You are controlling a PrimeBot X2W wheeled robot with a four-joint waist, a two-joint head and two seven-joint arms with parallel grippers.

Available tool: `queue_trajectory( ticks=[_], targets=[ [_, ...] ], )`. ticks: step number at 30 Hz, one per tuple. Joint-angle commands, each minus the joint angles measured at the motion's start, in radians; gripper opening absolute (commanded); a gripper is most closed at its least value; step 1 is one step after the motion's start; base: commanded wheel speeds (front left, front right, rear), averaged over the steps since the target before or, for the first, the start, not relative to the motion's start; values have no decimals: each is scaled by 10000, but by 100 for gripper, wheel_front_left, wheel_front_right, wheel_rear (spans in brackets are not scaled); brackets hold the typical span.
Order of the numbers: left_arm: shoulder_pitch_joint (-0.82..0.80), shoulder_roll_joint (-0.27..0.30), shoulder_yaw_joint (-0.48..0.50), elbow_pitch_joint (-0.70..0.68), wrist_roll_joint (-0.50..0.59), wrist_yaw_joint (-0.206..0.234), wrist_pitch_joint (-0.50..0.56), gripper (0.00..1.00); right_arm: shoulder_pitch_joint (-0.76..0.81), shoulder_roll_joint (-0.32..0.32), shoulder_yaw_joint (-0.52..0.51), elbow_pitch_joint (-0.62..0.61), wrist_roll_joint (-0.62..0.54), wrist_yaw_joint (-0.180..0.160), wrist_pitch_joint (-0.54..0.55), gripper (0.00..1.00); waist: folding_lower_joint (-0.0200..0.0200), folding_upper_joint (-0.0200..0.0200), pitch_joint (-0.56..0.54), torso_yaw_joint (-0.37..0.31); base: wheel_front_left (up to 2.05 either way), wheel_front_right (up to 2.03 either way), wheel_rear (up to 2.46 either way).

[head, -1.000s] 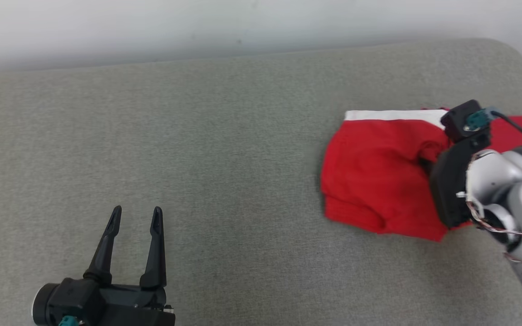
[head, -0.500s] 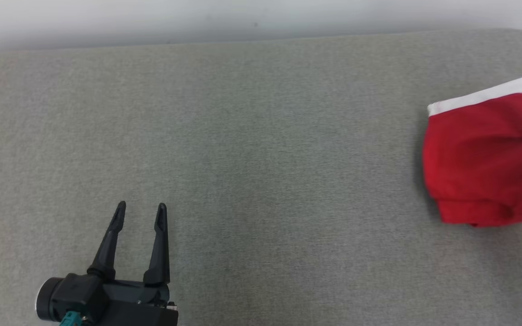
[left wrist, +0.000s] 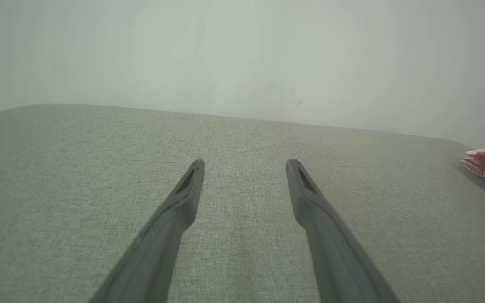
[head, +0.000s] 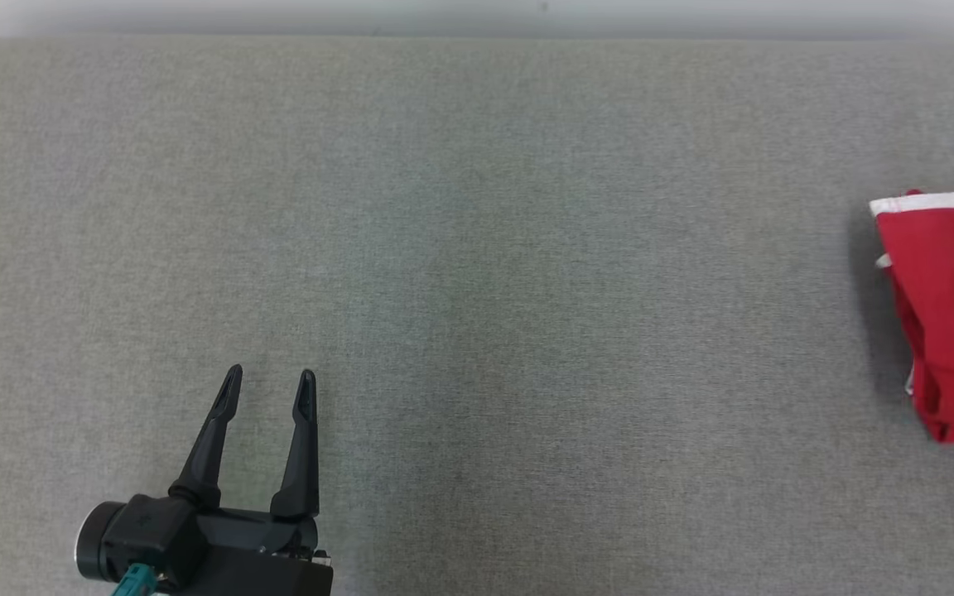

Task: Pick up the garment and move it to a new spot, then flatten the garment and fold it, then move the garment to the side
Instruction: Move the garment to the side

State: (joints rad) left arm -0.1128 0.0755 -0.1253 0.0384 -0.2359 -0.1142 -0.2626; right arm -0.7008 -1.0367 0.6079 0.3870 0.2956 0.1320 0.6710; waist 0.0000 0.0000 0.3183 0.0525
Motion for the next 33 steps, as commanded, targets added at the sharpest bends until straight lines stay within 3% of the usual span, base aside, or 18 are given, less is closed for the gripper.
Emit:
queue_trajectory(
  ticks=[1, 7, 15, 16, 23, 33],
  targets=[
    [-113, -4, -8, -14, 26, -10, -31, 100, -161, -91, 11, 129, -181, -22, -221, 100, 0, 0, 68, 82, 0, 0, 0],
    [-44, -24, 110, -79, 95, 90, -31, 100, -551, 245, -415, 675, -684, -22, -1701, 100, 0, 0, -84, 12, 0, 0, 0],
    [173, -193, 721, -709, -390, 305, -31, 100, 35, 2275, -2685, 466, -818, -22, -4295, 100, 0, 0, -729, -257, 0, 0, 0],
    [173, -193, 721, -709, -390, 305, -31, 100, 35, 2275, -2685, 466, -818, -22, -4295, 100, 0, 0, -729, -257, 0, 0, 0],
    [397, -238, 867, -547, -565, 467, -31, 100, 2100, 4848, -4739, -916, -299, -22, -6001, 100, 0, 0, -1592, -238, 0, 0, 0],
    [874, -247, 911, -160, -451, 489, -31, 100, 5187, 8256, -5905, -2779, -43, -22, -7491, 100, 0, 0, -2681, -173, 0, 0, 0]
  ],
)
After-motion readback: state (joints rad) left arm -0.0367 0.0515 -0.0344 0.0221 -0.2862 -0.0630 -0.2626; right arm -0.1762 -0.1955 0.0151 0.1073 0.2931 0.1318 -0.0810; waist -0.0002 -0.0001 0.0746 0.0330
